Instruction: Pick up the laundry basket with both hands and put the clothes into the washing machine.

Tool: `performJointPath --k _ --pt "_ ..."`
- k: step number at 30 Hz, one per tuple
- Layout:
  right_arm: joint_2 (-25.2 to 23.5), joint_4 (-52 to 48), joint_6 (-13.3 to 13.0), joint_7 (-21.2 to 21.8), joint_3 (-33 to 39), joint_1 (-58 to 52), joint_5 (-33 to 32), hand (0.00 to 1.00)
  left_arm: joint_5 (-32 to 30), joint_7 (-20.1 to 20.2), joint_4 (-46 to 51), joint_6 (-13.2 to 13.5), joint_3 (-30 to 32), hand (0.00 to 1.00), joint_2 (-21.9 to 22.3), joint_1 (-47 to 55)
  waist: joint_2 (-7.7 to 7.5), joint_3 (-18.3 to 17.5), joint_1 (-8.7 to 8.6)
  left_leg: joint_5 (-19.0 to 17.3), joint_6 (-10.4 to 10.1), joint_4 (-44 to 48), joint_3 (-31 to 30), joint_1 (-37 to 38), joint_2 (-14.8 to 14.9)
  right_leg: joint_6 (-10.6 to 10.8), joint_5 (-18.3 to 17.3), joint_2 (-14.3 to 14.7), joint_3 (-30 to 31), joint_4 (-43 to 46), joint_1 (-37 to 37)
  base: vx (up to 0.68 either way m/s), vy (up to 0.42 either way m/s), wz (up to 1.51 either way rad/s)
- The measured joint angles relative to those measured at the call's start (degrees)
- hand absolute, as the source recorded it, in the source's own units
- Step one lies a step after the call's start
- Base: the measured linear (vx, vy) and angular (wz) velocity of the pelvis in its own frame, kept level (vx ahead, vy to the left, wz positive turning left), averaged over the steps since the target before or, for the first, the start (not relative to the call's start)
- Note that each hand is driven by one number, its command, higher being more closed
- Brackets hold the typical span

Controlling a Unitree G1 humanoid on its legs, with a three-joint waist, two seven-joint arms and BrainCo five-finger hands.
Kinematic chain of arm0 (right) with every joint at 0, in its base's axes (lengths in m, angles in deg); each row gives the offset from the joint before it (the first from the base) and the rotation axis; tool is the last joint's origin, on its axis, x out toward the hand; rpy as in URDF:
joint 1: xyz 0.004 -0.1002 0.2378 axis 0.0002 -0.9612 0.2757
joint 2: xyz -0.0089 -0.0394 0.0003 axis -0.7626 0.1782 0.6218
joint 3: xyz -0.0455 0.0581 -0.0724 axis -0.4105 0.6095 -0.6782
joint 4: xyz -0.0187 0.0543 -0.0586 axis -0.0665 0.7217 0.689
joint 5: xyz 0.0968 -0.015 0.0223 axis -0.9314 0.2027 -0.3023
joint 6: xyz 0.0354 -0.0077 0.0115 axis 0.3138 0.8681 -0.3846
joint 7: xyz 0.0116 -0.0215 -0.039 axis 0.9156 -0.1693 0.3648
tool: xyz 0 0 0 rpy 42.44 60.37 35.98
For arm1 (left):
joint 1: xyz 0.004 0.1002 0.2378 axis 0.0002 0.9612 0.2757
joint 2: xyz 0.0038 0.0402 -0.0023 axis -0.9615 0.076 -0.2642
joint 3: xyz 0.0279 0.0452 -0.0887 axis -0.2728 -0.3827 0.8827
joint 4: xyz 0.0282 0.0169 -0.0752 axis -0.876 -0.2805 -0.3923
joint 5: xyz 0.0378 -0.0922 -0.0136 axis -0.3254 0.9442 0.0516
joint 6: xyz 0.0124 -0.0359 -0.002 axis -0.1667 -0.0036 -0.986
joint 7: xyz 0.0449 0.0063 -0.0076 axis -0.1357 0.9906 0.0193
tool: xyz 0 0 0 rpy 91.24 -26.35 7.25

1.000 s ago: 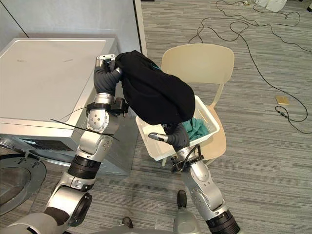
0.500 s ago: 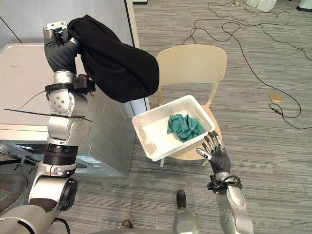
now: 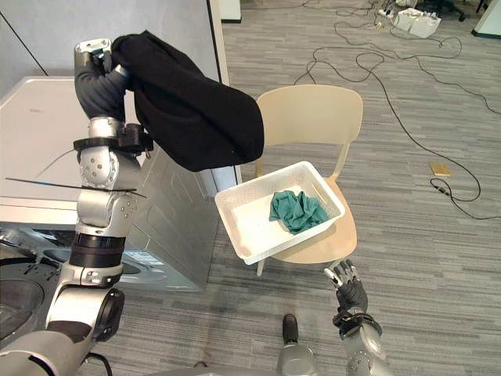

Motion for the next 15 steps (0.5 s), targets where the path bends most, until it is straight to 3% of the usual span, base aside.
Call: performJointPath --k 4,6,7,8,9,11,12,13,14,15 --pt "0.0 8.7 1.0 -1.9 1.6 1.4 2.0 0.0 0.7 -0.1 6.0 2.0 3.7 1.0 4.8 8.4 -0.19 0.1 2.42 0.7 1.1 5.2 -2.4 -4.0 0.2 -0.4 -0.3 -0.8 -2.8 0.9 -0.2 -0.05 -0.011 0.39" --pt "-0.2 12.5 1.2 -2.5 5.1 1.6 3.2 0.0 1.5 -0.4 6.9 2.4 6.4 1.0 6.8 13.7 -0.39 0.1 3.16 1.7 2.9 10.6 -1.5 -6.2 0.3 -0.8 -2.8 -1.7 -3.6 4.7 -0.5 -0.1 -0.016 0.35" --pt "-0.4 17.3 1.1 -2.7 9.5 1.7 3.8 0.0 1.9 -0.7 8.7 2.4 8.1 1.0 7.8 17.9 -0.86 -0.1 3.17 3.3 4.1 9.1 -2.7 -5.3 0.1 -1.7 -5.2 -3.2 -4.2 7.6 -0.9 -0.1 -0.001 0.45" --pt "-0.5 22.9 1.1 -3.4 15.1 1.4 4.2 0.0 1.8 -0.9 11.8 2.7 8.3 1.0 8.7 21.4 -1.86 -0.2 3.56 2.2 5.1 11.1 -4.3 -4.5 0.5 -1.9 -6.4 -3.8 -5.3 9.2 -1.5 -0.09 -0.004 0.38" --pt "-0.6 26.1 1.3 -3.9 18.6 1.2 5.5 0.0 1.7 -1.0 13.5 2.9 8.4 1.0 9.2 22.6 -1.83 -0.2 4.19 0.0 5.2 15.9 -4.8 -4.9 1.4 -1.8 -6.7 -3.7 -5.5 9.6 -1.4 -0.05 -0.02 0.23" --pt "0.3 33.6 3.1 -6.1 27.7 -0.4 10.8 0.0 1.0 -1.0 17.5 4.1 8.8 1.0 10.4 25.0 -1.54 -0.4 4.48 -3.4 2.5 26.4 -9.0 -4.4 3.1 -1.7 -6.7 -3.1 -5.6 9.9 -0.9 -0.03 0.025 0.08" --pt "0.4 34.7 3.9 -6.7 29.9 -2.5 13.3 0.0 0.2 -0.9 19.3 4.5 9.8 1.0 11.4 25.8 -1.39 -0.6 4.27 -3.4 2.0 26.9 -11.4 -3.1 3.2 -1.6 -6.6 -3.0 -5.5 10.5 -1.8 -0.03 0.109 0.04" --pt "0.2 34.7 4.3 -7.3 30.5 -3.7 14.8 0.0 -0.3 -1.0 20.0 4.6 10.2 1.0 11.8 26.3 -1.22 -1.0 4.05 -3.4 1.7 25.8 -12.3 -2.3 3.2 -1.5 -6.5 -3.0 -5.3 10.9 -2.6 -0.06 0.166 -0.04" --pt "-0.1 34.7 5.2 -7.8 32.1 -5.3 17.2 0.0 -1.3 -1.2 20.7 4.8 10.4 1.0 12.7 26.6 -0.7 -1.9 4.09 -5.6 -1.3 21.6 -12.6 -0.7 2.9 -0.8 -5.8 -3.0 -4.7 11.4 -4.2 -0.13 0.229 -0.08" --pt "-1.6 35.1 5.9 -7.8 32.9 -6.6 18.7 0.0 -2.5 -1.2 21.4 4.8 10.5 1.0 13.4 26.8 -1.71 -2.3 4.03 -7.7 -1.6 17.8 -11.3 0.4 2.4 0.1 -4.7 -3.4 -4.1 11.4 -5.4 -0.15 0.241 -0.07"
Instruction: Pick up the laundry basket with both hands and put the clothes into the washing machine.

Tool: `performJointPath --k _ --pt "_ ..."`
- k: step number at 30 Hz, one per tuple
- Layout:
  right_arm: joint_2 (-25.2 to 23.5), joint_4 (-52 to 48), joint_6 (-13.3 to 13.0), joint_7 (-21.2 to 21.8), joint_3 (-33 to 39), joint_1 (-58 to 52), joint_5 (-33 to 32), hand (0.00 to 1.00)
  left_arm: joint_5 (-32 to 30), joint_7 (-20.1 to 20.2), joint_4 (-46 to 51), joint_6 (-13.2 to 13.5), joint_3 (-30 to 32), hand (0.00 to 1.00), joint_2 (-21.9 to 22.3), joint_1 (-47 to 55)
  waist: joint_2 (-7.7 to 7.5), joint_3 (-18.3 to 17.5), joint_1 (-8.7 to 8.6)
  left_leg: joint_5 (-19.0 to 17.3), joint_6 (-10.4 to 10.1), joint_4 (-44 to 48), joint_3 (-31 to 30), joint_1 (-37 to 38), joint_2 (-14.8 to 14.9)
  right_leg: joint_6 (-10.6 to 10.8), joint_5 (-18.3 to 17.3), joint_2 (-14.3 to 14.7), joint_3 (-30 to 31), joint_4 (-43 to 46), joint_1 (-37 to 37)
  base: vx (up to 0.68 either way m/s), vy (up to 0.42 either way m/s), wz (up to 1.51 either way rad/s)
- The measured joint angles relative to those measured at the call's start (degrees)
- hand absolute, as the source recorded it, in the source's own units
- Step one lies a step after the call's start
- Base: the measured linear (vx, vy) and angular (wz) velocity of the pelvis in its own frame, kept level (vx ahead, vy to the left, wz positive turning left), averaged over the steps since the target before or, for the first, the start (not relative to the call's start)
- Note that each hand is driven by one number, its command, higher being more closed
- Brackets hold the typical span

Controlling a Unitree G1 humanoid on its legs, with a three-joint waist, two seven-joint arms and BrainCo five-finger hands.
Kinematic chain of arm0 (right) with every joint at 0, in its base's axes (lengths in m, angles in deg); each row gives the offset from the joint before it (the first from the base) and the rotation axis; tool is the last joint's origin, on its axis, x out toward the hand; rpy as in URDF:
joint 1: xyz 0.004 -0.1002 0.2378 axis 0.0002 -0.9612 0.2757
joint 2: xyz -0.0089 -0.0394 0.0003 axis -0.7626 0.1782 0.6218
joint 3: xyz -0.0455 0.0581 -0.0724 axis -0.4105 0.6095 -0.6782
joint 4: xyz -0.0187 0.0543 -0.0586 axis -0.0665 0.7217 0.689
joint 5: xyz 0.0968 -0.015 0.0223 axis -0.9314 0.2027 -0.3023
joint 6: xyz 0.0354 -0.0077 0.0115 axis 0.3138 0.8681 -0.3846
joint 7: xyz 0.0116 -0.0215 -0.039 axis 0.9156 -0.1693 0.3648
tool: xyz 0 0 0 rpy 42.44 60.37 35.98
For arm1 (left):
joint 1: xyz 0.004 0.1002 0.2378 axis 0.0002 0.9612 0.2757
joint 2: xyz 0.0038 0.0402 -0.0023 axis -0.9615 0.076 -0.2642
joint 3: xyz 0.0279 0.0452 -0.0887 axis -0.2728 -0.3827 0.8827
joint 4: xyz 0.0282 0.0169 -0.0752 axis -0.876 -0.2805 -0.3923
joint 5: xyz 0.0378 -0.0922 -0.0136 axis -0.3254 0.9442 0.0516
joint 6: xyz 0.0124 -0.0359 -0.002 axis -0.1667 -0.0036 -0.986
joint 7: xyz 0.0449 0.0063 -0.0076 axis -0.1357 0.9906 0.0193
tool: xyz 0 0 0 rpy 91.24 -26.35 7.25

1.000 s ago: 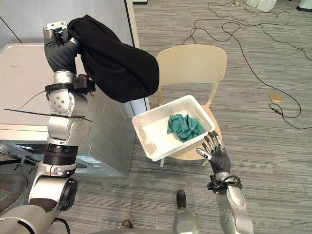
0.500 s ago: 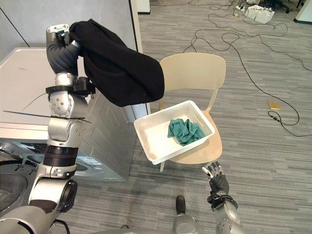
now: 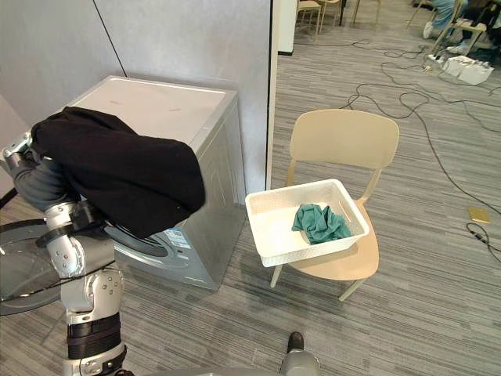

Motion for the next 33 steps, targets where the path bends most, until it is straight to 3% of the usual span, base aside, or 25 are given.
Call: performJointPath --k 3,6,8,9,10,11,13,14,15,16,17,18,19,21,23,24,25,27,28,30,32,33 --pt "-3.8 -1.2 1.5 0.7 -0.2 -2.0 1.7 0.0 -0.4 0.5 3.0 -0.2 -0.2 1.0 0.8 2.3 -1.79 0.0 0.0 -6.8 1.4 -2.0 4.3 0.7 -0.9 1.2 3.9 -1.7 -0.2 1.1 -1.9 -0.23 0.244 -0.04" --pt "-6.4 -5.6 2.1 2.0 -3.7 -3.7 4.8 0.0 -1.6 1.3 5.7 -0.5 -0.1 1.0 1.2 6.7 -3.12 0.0 0.48 -9.9 3.8 3.3 5.0 0.6 -3.8 1.0 2.1 -5.7 -0.8 4.7 -1.1 -0.29 0.149 0.07" --pt "-6.3 -7.6 2.6 2.3 -5.6 -3.8 6.1 0.0 -2.0 1.4 7.9 -0.4 0.3 1.0 1.3 8.6 -2.72 -0.1 0.96 -10.9 5.1 5.8 5.1 0.4 -4.5 0.7 -1.9 -7.3 -3.1 6.2 -0.6 -0.21 0.119 0.01" --pt "-6.2 -8.7 2.6 2.7 -6.4 -3.3 6.5 0.0 -2.0 1.4 8.5 -0.3 0.4 1.0 1.9 9.1 -1.86 -0.3 1.67 -10.6 6.3 6.0 5.1 -0.1 -4.0 -0.5 -4.7 -8.1 -4.6 8.5 -1.0 -0.14 0.044 0.07" --pt "-6.2 -9.3 2.7 3.1 -7.8 -2.4 7.7 0.0 -2.0 1.5 8.7 -0.1 1.2 1.0 2.6 9.7 -1.5 -0.1 1.97 -10.3 6.9 6.2 5.2 -0.5 -4.0 -1.9 -6.9 -9.2 -4.5 18.9 -3.2 -0.14 0.011 0.23" --pt "-6.2 -9.5 2.7 3.1 -10.4 -1.9 8.5 0.0 -2.0 1.5 8.8 0.0 1.8 1.0 3.2 11.3 -1.71 -0.2 2.08 -9.9 7.0 6.3 4.5 -0.4 -4.3 -1.2 -10.2 -9.1 -4.4 30.9 -3.0 -0.12 -0.015 0.25" --pt "-6.2 -9.5 2.5 2.6 -14.0 -0.5 9.7 0.0 -1.9 1.4 8.9 0.0 1.9 1.0 4.9 15.2 -1.78 -0.2 3.68 -9.7 6.7 6.8 4.4 -0.6 -4.7 0.1 -19.6 -7.5 -4.2 38.6 -0.8 -0.05 -0.09 0.09" --pt "-5.5 -9.5 2.3 2.2 -16.1 0.1 10.6 0.0 -1.8 1.4 8.8 -0.3 1.9 1.0 6.3 17.6 -2.13 -0.4 3.81 -9.6 6.5 7.5 3.6 -1.5 -5.4 1.3 -22.6 -7.0 -3.1 38.6 -0.2 -0.04 -0.168 0.1" --pt "-5.0 -9.5 2.3 2.2 -17.2 0.3 10.7 0.0 -1.3 1.3 8.4 -0.7 1.6 1.0 6.7 18.6 -2.55 -0.6 3.8 -9.4 6.2 7.6 3.2 -2.0 -5.6 2.7 -23.3 -6.7 -2.2 37.7 -0.2 -0.05 -0.169 0.27" --pt "-4.3 -9.5 2.1 1.8 -19.6 0.5 11.9 0.0 -0.6 1.4 6.6 -1.6 1.6 1.0 6.4 20.2 -1.97 -1.6 4.42 -8.7 6.0 6.5 2.1 -3.4 -5.6 4.7 -24.5 -4.3 -1.2 32.4 1.1 -0.04 -0.187 0.06" --pt "-3.4 -9.9 1.8 1.9 -22.4 1.6 13.0 0.0 0.5 1.6 5.5 -2.2 1.8 1.0 6.9 20.9 -0.61 -2.9 6.06 -7.0 6.4 4.4 2.2 -4.9 -4.6 5.5 -27.9 -1.8 2.2 31.0 0.6 -0.04 -0.185 0.08" --pt "-3.5 -10.3 1.7 1.9 -23.9 2.1 13.5 0.0 0.8 1.7 5.1 -2.3 1.9 1.0 7.0 20.8 -1.32 -2.1 6.27 -6.1 5.5 4.1 2.1 -5.2 -5.1 4.7 -28.9 -1.8 3.5 35.2 -0.2 -0.05 -0.256 0.36" --pt "-4.1 -10.3 1.6 1.9 -28.0 2.2 15.0 0.0 1.8 1.8 4.6 -2.6 1.3 1.0 6.8 21.0 -3.75 -2.1 6.82 -4.9 5.7 4.7 0.5 -7.1 -7.9 0.1 -32.7 -2.0 4.7 31.8 2.5 -0.07 -0.233 0.84" --pt "-0.7 -11.1 1.5 1.7 -32.6 4.1 17.5 0.0 2.6 2.3 3.9 -3.9 1.0 1.0 6.7 24.3 -1.37 -1.3 7.11 -3.5 4.7 8.9 -3.0 -11.4 -7.1 -0.8 -31.3 -1.5 1.1 30.7 2.6 -0.04 -0.132 0.85" --pt "-0.3 -11.2 1.5 1.5 -34.5 6.0 19.6 0.0 4.0 2.1 3.6 -3.8 1.5 1.0 6.7 25.2 -0.79 -0.7 8.6 -1.8 3.2 9.0 -4.0 -12.8 -7.0 -0.9 -30.9 -1.6 -0.7 30.1 2.8 -0.05 -0.052 0.56" --pt "-0.7 -11.4 1.5 1.6 -36.1 7.2 20.4 0.0 5.3 2.2 3.1 -3.8 1.8 1.0 6.7 25.6 -0.48 -0.5 9.48 -0.7 3.4 7.8 -3.4 -12.9 -6.1 -1.2 -30.1 -1.8 -2.7 28.7 4.0 -0.08 -0.04 0.63" --pt "-0.7 -11.4 1.5 1.5 -36.8 7.9 21.2 0.0 5.9 2.2 2.9 -3.8 1.8 1.0 6.7 26.0 -0.61 -0.3 9.57 0.0 3.7 7.2 -2.8 -12.9 -5.8 -1.3 -29.5 -1.8 -3.6 27.6 4.7 -0.09 0.017 0.65" --pt "-3.0 -11.6 1.4 1.4 -37.8 9.8 22.5 0.0 8.1 2.2 2.9 -3.8 1.3 1.0 6.7 27.1 -1.53 0.3 9.66 0.8 7.4 6.4 0.5 -13.8 -3.8 -2.2 -26.1 -2.4 -7.8 22.1 8.0 -0.07 0.091 0.69" --pt "-3.0 -11.5 1.4 1.3 -37.8 10.3 23.0 0.0 8.1 2.3 2.9 -3.8 1.3 1.0 6.7 27.1 -1.85 0.5 9.61 0.6 7.6 6.8 0.8 -14.1 -2.8 -1.9 -25.6 -2.6 -8.5 21.1 8.6 -0.05 0.144 0.74" --pt "-3.6 -8.9 1.3 0.5 -37.8 11.3 23.7 0.0 8.2 2.4 1.8 -3.8 0.7 1.0 6.6 27.2 -2.72 0.9 9.6 0.6 7.7 6.8 0.2 -14.4 -0.5 -0.6 -24.0 -4.2 -10.4 18.5 10.0 -0.05 0.208 0.61" --pt "-2.8 -3.9 1.6 -0.2 -37.8 12.5 24.1 0.0 8.7 2.5 -0.8 -4.3 -0.6 1.0 6.2 27.2 -2.71 1.0 9.14 0.7 7.5 4.5 -1.4 -14.2 1.5 2.5 -21.2 -6.3 -13.0 14.5 12.3 0.0 0.384 0.74" --pt "-2.4 -1.7 1.7 -0.8 -37.1 12.2 23.7 0.0 8.8 2.4 -2.1 -4.7 -1.2 1.0 6.3 27.3 -2.16 1.0 8.26 1.8 8.7 2.0 -0.9 -13.9 2.4 4.6 -19.6 -7.1 -14.7 12.4 13.6 0.06 0.595 0.89"
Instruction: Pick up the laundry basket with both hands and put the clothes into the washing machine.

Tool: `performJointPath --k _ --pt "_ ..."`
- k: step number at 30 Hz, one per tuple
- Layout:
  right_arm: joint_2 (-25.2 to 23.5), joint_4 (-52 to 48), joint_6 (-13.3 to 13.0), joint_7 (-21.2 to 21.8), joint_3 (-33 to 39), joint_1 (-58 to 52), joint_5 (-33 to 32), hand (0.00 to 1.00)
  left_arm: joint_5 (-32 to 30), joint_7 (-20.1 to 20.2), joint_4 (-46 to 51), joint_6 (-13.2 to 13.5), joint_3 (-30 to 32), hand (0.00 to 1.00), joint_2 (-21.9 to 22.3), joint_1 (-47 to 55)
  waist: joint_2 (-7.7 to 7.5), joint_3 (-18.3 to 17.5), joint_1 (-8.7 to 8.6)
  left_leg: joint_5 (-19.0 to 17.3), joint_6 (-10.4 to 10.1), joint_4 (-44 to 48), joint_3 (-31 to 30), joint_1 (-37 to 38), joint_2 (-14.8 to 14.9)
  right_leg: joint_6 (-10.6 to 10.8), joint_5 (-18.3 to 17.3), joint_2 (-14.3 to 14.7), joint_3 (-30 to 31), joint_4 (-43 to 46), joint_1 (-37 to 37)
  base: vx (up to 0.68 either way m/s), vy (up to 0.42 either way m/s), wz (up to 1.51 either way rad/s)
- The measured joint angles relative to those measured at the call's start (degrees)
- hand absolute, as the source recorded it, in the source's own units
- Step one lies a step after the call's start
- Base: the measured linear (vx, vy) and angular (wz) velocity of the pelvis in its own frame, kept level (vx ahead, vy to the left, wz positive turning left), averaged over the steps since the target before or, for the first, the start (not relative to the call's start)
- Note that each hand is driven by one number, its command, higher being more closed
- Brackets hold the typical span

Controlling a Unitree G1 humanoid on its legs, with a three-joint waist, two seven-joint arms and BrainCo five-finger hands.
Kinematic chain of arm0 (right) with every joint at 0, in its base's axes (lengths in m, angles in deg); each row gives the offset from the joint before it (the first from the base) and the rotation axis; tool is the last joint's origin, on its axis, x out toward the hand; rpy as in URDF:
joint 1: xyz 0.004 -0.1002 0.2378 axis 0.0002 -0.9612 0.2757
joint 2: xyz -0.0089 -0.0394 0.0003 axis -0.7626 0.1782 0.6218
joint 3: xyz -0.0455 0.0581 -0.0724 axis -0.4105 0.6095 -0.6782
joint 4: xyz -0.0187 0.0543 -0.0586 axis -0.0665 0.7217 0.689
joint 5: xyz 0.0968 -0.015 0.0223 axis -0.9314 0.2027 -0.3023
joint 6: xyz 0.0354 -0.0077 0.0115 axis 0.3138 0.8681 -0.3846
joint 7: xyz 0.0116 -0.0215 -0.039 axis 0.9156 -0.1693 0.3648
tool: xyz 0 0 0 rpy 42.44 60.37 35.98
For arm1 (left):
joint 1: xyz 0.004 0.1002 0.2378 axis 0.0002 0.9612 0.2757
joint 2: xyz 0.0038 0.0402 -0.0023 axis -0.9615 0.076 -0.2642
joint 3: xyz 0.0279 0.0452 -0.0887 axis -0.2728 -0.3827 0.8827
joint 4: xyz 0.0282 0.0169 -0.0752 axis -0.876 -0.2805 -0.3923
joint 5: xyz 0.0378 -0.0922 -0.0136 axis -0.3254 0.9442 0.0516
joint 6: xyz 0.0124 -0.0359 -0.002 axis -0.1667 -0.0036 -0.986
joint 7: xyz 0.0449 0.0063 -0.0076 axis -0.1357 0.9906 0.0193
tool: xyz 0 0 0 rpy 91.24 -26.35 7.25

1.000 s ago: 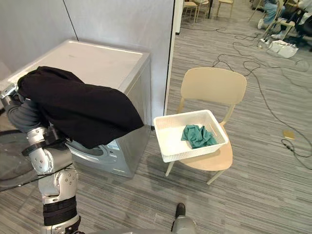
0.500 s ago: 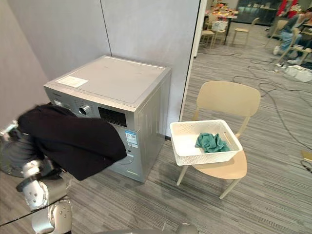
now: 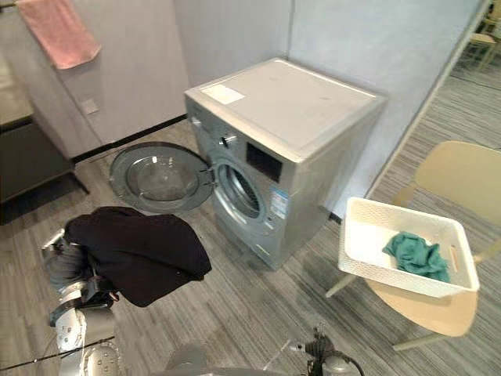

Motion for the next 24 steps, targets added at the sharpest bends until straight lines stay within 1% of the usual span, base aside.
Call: performJointPath --k 1,2,3,4,5,6,7,8,9,10,11,12,13,14,15,16,17,18,19,20,21,22,23,24 --pt "0.5 0.3 0.1 0.0 1.8 0.2 -0.1 0.0 0.3 0.0 -1.2 -0.3 -0.5 1.0 0.4 0.1 2.37 -0.5 -0.95 2.4 -0.4 -2.8 0.2 0.2 1.2 2.3 1.6 -0.1 -2.0 -1.9 1.5 0.07 0.636 0.88" --pt "0.6 1.1 0.0 -0.2 2.4 0.4 0.1 0.0 0.4 0.0 -2.4 -0.4 -1.0 1.0 0.4 -0.4 1.79 -0.4 -1.57 2.7 -6.8 -2.8 -0.1 0.1 0.0 3.6 2.3 -1.2 -3.0 -2.7 2.2 0.12 0.54 0.84" --pt "-1.0 2.4 0.0 -0.1 3.6 0.6 0.3 0.0 0.4 -0.1 -4.9 -0.8 -1.6 1.0 0.3 -1.3 -0.89 0.2 -1.57 2.3 -5.9 -1.6 -0.1 -0.6 -4.4 4.2 4.7 -4.6 -4.2 -5.0 4.0 0.12 0.423 0.68" --pt "-1.7 3.0 0.1 0.2 4.6 0.6 0.2 0.0 0.5 0.0 -5.8 -1.0 -2.1 1.0 0.3 -1.2 -1.63 0.2 -1.58 1.8 -5.2 -0.1 -0.5 -1.5 -6.5 4.3 6.4 -5.9 -4.6 -5.9 4.7 0.17 0.524 0.82" --pt "-2.1 3.7 0.0 0.2 7.4 0.6 -0.2 0.0 0.5 0.1 -8.0 -1.6 -4.3 1.0 -0.1 -1.3 -2.71 -0.1 -1.69 0.5 -4.1 4.7 -1.4 -3.4 -9.3 4.1 9.9 -8.1 -4.6 -5.5 5.9 0.16 0.573 0.71" --pt "-1.9 4.0 0.1 0.1 10.1 0.6 -0.3 0.0 0.6 0.2 -9.1 -2.5 -6.7 1.0 -0.2 -0.8 -2.02 0.3 -1.55 -2.1 -2.2 8.4 -1.4 -3.9 -11.3 2.4 12.3 -10.9 -3.5 -1.4 5.7 0.16 0.582 0.68" --pt "-1.8 3.7 0.2 0.0 11.7 0.6 -0.6 0.0 1.2 0.3 -9.3 -3.0 -8.0 1.0 -0.2 -0.6 -1.49 0.7 -1.65 -3.2 -1.1 10.0 -1.4 -3.6 -12.3 0.6 13.6 -12.5 -2.9 1.8 5.4 0.14 0.571 0.47" --pt "-1.8 1.1 0.3 -0.5 13.1 0.1 -1.3 0.0 2.9 1.1 -9.1 -3.7 -10.4 1.0 -0.2 -0.4 -0.49 2.0 -1.66 -4.6 0.7 12.5 -0.9 -2.1 -13.9 -5.2 17.6 -15.9 -0.3 9.6 3.1 0.13 0.512 0.27" --pt "-1.2 -1.8 0.0 -0.8 13.5 -0.4 -1.4 0.0 3.7 2.0 -8.3 -3.8 -12.5 1.0 0.2 0.7 1.67 2.9 -1.73 -7.4 2.8 13.3 -0.4 0.2 -14.0 -13.0 20.8 -16.9 5.1 17.8 -0.9 0.15 0.562 0.1" --pt "-1.6 -3.3 0.0 -1.1 13.6 -0.4 -1.5 0.0 4.2 2.6 -7.8 -3.8 -13.0 1.0 -0.2 1.2 2.23 3.2 -1.71 -8.5 3.7 13.1 -0.5 1.4 -14.2 -13.4 18.4 -16.0 8.9 23.2 -3.9 0.14 0.487 -0.08" --pt "-2.7 -5.3 -0.2 -1.2 13.5 -0.3 -1.5 0.0 5.3 3.2 -7.2 -4.1 -13.5 1.0 -0.8 1.5 1.67 3.1 -1.73 -9.3 4.8 12.0 -0.3 3.5 -14.8 -9.4 12.3 -12.4 14.2 32.5 -9.2 0.11 0.356 -0.05" --pt "-4.1 -6.2 -0.4 -1.3 13.1 -0.3 -1.5 0.0 5.7 3.9 -7.2 -4.1 -14.1 1.0 -1.2 1.4 0.88 2.9 -1.76 -9.6 5.4 10.4 0.2 4.9 -15.2 -7.9 8.0 -9.3 15.5 37.4 -12.4 0.07 0.261 0.02" --pt "-5.2 -7.1 -0.4 -1.4 12.8 -0.3 -1.5 0.0 6.4 4.1 -7.3 -4.2 -15.3 1.0 -2.0 1.5 0.02 2.9 -1.79 -10.1 6.2 8.9 0.8 6.3 -15.8 -7.7 5.1 -6.9 14.3 39.5 -14.6 0.08 0.154 -0.08" --pt "-5.8 -8.0 -0.2 -1.3 11.6 -0.2 -1.7 0.0 7.3 4.7 -7.6 -4.5 -16.3 1.0 -2.3 1.5 -0.54 3.0 -1.75 -10.6 6.9 7.3 2.9 8.4 -15.9 -7.5 2.0 -4.5 10.8 39.2 -16.7 0.14 0.119 -0.27" --pt "-5.9 -9.2 0.0 -1.2 10.4 0.0 -2.1 0.0 7.6 5.0 -8.1 -4.9 -17.3 1.0 -2.2 1.5 -0.4 3.0 -1.84 -11.2 7.1 6.2 4.2 10.1 -16.0 -7.3 -0.5 -2.5 5.6 36.6 -17.8 0.16 0.062 -0.39" --pt "-6.0 -9.6 0.1 -1.3 10.0 0.0 -2.2 0.0 7.7 5.1 -8.3 -4.9 -17.8 1.0 -2.2 1.5 -0.38 3.0 -1.83 -11.6 7.0 5.6 5.0 10.9 -16.0 -7.7 -1.3 -1.7 2.5 35.0 -18.2 0.2 0.06 -0.43" --pt "-6.2 -10.4 0.1 -1.4 8.8 -0.1 -2.2 0.0 7.9 5.2 -8.7 -5.0 -18.5 1.0 -2.1 1.4 -0.4 2.9 -2.2 -12.3 6.7 5.0 5.6 11.7 -16.0 -8.0 -1.9 -0.3 -2.6 30.7 -18.8 0.24 0.053 -0.32" --pt "-6.4 -11.3 0.1 -1.4 7.8 -0.4 -2.2 0.0 7.9 5.4 -9.3 -5.5 -19.3 1.0 -2.1 0.9 -0.76 2.4 -2.53 -12.8 5.4 5.1 6.1 11.6 -15.9 -9.0 -1.6 1.5 -5.6 24.4 -18.6 0.26 0.033 -0.21" --pt "-6.6 -11.5 0.2 -1.3 7.4 -0.7 -2.2 0.0 7.9 5.6 -9.8 -5.9 -19.5 1.0 -2.1 0.7 -1.14 2.1 -2.72 -13.1 4.9 5.3 6.2 11.6 -15.9 -10.0 -1.3 2.4 -6.1 20.8 -18.2 0.33 -0.027 -0.04" --pt "-6.7 -11.7 0.4 -1.3 6.5 -1.9 -2.2 0.0 7.9 6.4 -11.9 -6.6 -19.4 1.0 -1.7 0.2 -1.59 1.3 -3.11 -13.8 3.4 6.6 7.2 13.0 -15.3 -14.2 -2.2 4.5 -6.5 14.9 -15.8 0.34 -0.036 0.05" --pt "-6.6 -12.2 0.5 -1.3 6.3 -1.6 -2.1 0.0 7.8 6.4 -13.4 -7.1 -19.4 1.0 -0.8 -0.5 -0.51 1.6 -3.52 -13.2 2.4 10.9 8.1 12.4 -13.2 -15.9 -1.6 6.5 -7.5 13.4 -13.8 0.43 -0.027 0.05" --pt "-5.5 -12.6 0.4 -1.4 5.0 -1.5 -2.0 0.0 7.9 6.5 -14.7 -8.0 -19.9 1.0 -0.1 -0.7 1.72 2.3 -4.32 -9.9 1.0 24.0 8.1 7.7 -9.5 -16.6 -1.4 10.1 -8.2 9.9 -10.2 0.48 0.016 -0.33" --pt "-5.1 -12.6 0.7 -1.7 3.5 -1.6 -1.9 0.0 7.9 6.6 -16.1 -8.6 -20.1 1.0 -0.1 -0.4 2.49 2.2 -3.38 -2.1 3.4 35.6 8.3 2.8 -6.7 -16.9 -1.2 12.6 -5.7 6.7 -7.4 0.44 0.02 -0.95" --pt "-5.1 -12.4 1.3 -2.1 2.6 -1.7 -1.9 0.0 7.9 6.9 -16.9 -8.9 -20.1 1.0 -0.1 0.0 2.54 2.1 -1.65 -2.0 3.4 40.2 9.0 0.7 -5.3 -16.9 -0.9 13.7 -2.8 5.4 -6.1 0.45 0.045 -1.45"
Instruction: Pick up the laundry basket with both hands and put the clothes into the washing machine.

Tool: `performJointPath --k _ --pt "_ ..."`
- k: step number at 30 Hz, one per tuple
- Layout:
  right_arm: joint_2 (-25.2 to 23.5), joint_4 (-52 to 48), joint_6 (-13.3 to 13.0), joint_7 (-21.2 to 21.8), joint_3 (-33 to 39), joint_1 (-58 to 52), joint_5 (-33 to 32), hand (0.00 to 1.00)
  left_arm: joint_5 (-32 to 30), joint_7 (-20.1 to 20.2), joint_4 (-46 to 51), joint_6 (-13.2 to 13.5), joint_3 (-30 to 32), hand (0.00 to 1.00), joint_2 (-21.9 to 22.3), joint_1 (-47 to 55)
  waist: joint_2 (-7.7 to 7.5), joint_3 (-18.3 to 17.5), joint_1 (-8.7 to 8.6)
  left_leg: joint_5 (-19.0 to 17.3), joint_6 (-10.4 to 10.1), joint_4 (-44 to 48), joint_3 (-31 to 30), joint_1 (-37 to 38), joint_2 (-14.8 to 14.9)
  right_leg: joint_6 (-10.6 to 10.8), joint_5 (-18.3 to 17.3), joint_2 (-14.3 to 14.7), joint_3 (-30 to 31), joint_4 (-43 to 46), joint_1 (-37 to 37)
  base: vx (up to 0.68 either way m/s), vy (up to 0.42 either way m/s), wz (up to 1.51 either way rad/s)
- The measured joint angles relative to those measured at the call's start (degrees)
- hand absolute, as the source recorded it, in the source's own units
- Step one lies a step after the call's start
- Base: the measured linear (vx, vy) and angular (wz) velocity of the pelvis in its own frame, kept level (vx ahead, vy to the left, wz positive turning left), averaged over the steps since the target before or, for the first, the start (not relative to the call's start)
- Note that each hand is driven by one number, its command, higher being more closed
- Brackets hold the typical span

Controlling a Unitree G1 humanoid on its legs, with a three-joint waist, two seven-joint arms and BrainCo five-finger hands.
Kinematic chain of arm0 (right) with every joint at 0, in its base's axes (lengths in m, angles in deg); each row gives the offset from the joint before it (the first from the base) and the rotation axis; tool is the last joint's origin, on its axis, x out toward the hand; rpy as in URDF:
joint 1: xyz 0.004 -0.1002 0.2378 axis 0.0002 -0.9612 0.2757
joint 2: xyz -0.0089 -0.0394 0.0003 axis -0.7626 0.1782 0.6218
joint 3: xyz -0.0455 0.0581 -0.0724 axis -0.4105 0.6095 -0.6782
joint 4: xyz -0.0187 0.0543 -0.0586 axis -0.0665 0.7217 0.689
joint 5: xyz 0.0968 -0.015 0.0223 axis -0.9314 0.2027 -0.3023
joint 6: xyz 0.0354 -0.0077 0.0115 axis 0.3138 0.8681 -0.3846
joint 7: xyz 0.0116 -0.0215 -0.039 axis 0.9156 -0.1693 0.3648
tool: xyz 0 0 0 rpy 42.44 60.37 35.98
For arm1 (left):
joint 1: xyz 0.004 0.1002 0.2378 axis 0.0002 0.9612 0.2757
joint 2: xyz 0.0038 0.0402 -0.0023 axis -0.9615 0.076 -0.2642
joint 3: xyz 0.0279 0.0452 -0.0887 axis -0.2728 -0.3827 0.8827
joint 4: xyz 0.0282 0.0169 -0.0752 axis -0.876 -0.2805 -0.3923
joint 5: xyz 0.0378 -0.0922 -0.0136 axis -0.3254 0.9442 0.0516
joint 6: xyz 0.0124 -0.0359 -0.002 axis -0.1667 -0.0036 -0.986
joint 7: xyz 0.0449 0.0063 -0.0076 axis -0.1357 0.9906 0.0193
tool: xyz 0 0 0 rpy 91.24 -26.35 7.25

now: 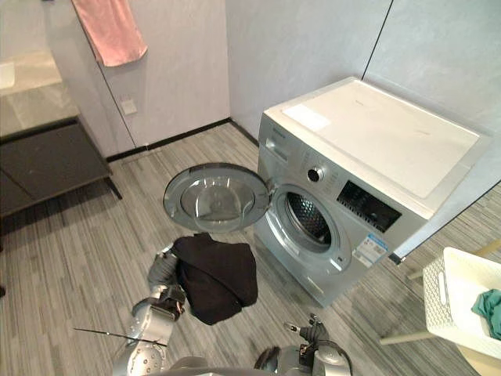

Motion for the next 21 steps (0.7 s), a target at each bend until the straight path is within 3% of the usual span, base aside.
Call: performJointPath --k 1,3,5,6,7,8,9,11,12,15,17,21 --pt "-0.5 0.4 0.2 -0.5 -0.7 0.0 0.0 0.0 0.0 0.4 -0.9 -0.2 -0.2 1.0 0.0 0.1 -0.57 0.2 0.71 -0.4 0.4 0.2 0.3 -1.3 0.7 -0.3 0.3 0.4 2.2 -1.0 0.9 0.37 0.062 -1.57" --pt "-0.8 0.7 0.3 -0.6 -1.8 0.4 0.2 0.0 0.0 1.1 -3.3 -0.7 -3.3 1.0 -0.5 -0.2 -0.44 -0.2 1.0 -2.6 -0.7 -7.4 -1.8 -3.3 0.4 0.4 1.9 1.5 6.4 -5.0 2.8 0.37 0.095 -1.22" --pt "-0.7 4.1 0.9 -0.4 -4.3 2.5 1.8 0.0 0.1 2.3 -6.9 -1.4 -7.2 1.0 -0.5 -0.6 -0.47 -0.5 1.25 -3.6 -2.2 -25.5 -10.1 -2.5 -3.5 1.8 3.8 1.9 12.0 -8.5 3.8 0.31 0.156 -1.42" --pt "-0.9 6.3 0.8 -0.2 -4.8 3.6 2.4 0.0 0.0 3.4 -9.7 -1.7 -9.0 1.0 -0.6 -1.4 0.06 -0.7 1.24 -1.4 -4.2 -36.5 -15.4 -0.3 -4.5 2.8 4.5 3.0 15.4 -9.6 4.0 0.24 0.17 -1.36" --pt "-0.9 6.7 0.9 -0.2 -5.3 3.7 2.5 0.0 0.0 3.9 -11.1 -2.0 -10.0 1.0 -0.7 -2.0 0.83 -0.8 1.0 1.9 -4.3 -40.5 -17.0 -0.1 -4.1 3.1 4.5 3.9 16.8 -9.7 4.0 0.27 0.235 -1.39" --pt "-1.2 6.9 0.8 -0.4 -6.1 4.5 3.3 0.0 0.0 4.4 -14.6 -2.4 -11.3 1.0 -1.4 -4.3 0.81 -0.5 0.6 4.6 -6.1 -40.2 -15.9 0.1 -3.5 4.3 4.1 4.0 19.2 -8.7 3.3 0.25 0.274 -1.16" --pt "-2.4 6.5 0.7 -0.5 -6.9 4.6 4.3 0.0 0.1 4.2 -15.5 -2.7 -11.3 1.0 -2.3 -5.5 -1.67 -0.1 -0.25 4.4 -5.7 -39.1 -13.2 -0.5 -3.6 5.3 3.7 2.7 21.1 -5.7 0.4 0.2 0.264 -1.06" --pt "-3.1 6.9 0.8 -0.7 -7.3 4.8 4.5 0.0 0.9 4.0 -17.8 -2.7 -11.6 1.0 -3.2 -8.7 -3.86 0.4 -0.09 3.5 -4.1 -38.8 -8.7 -1.7 -3.9 6.7 3.1 0.6 21.1 -2.1 -4.8 0.04 0.218 -1.06" --pt "-2.9 7.4 0.9 -0.9 -8.0 5.3 4.5 0.0 1.6 3.4 -19.3 -2.7 -11.3 1.0 -3.5 -10.4 -5.34 0.8 0.04 2.7 -3.0 -39.3 -5.2 -1.1 -3.8 8.6 2.3 -1.6 18.9 -1.6 -5.5 -0.02 0.192 -1.15" --pt "-1.6 7.7 0.7 -1.0 -8.4 5.8 4.6 0.0 1.6 2.1 -20.2 -2.6 -11.0 1.0 -5.0 -12.1 -3.47 2.8 -0.24 0.2 -2.1 -37.9 -2.2 0.7 -3.3 9.2 1.7 -8.1 11.1 -1.7 -4.4 -0.07 0.182 -0.85" --pt "-1.4 7.9 0.7 -1.0 -8.4 5.9 4.6 0.0 1.6 1.8 -20.4 -2.0 -10.8 1.0 -6.0 -12.7 -3.4 2.8 -0.23 -0.7 -2.6 -37.5 -1.6 0.8 -2.0 9.4 1.8 -10.3 11.3 -1.5 -4.1 -0.06 -0.006 -0.3" --pt "-1.4 8.5 -0.3 -1.3 -8.7 6.0 4.5 0.0 1.4 1.3 -20.4 -0.3 -10.3 1.0 -7.5 -12.3 -3.44 2.8 0.0 -2.3 -6.7 -36.0 -0.8 0.4 3.0 11.5 3.1 -14.4 11.5 -2.0 -6.5 -0.03 -0.25 -0.38"
